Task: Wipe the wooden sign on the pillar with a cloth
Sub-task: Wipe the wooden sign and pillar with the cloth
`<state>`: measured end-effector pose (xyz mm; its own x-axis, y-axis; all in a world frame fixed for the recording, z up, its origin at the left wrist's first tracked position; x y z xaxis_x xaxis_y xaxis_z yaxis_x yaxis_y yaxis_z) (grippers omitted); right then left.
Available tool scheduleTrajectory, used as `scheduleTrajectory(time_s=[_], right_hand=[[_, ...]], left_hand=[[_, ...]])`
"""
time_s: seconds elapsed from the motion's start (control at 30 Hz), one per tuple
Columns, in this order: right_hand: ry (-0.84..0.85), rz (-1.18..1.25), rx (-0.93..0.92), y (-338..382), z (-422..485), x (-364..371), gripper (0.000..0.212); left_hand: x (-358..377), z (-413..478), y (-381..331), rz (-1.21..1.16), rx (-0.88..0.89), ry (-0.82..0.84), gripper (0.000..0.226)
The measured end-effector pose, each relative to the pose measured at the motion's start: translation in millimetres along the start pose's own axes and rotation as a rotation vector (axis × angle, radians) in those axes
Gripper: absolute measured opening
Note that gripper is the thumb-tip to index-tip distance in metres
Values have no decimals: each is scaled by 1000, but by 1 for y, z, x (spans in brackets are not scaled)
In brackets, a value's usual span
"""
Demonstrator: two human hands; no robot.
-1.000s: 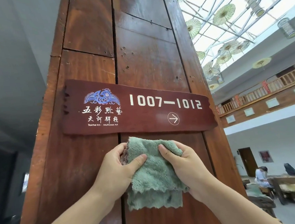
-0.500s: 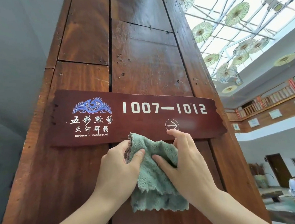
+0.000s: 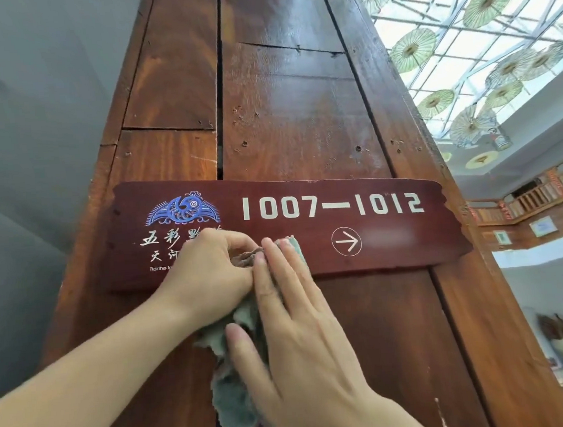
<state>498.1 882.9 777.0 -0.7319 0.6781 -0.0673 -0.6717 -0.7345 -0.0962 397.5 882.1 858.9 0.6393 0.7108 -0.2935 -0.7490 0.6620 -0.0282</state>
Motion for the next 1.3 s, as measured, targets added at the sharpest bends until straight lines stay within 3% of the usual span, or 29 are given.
scheduleTrajectory(time_s=[0.13,0.3,0.37,0.47,0.63,0.77,0.9,1.0,1.1,1.3], right_hand=[[35,13,3,5,21,23,82],[13,7,22,20,58,43,80],[33,-11,11,24,72,55,78],[66,-69,-24,33,83,72,74],[51,-163,-15,7,85,69,80],[-25,-307,173,-96,79,10,88],[-117,-329,632,-231,41,-71,81],[-147,-289,774,-256,33,-86,82],[-162,-320,689,-218,49,-65,90],[46,-306,125,-54,95,35,81]], left_hand=[[-17,15,9,-118,-17,-59,9],[-35,26,15,-248,-42,45,57],[-55,25,19,-95,21,-76,56],[-71,12,17,275,163,-333,35],[-56,-4,28,465,289,-412,52],[-49,-1,35,643,294,-361,62],[-38,4,37,795,243,-308,63],[-31,5,38,901,217,-284,65],[-31,6,37,913,211,-289,64],[-38,7,40,764,225,-329,60]])
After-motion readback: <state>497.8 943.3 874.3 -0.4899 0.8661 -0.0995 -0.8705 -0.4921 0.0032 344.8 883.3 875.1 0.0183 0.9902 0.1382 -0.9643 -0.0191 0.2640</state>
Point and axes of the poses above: each hand's wrist, its own z-axis towards the middle knuckle, its own x-axis out of the palm, y = z × x, the point moved 8 cm from there along z, towards the middle knuckle, and after that the axes turned 8 degrees about x, right-handed, at the moved point
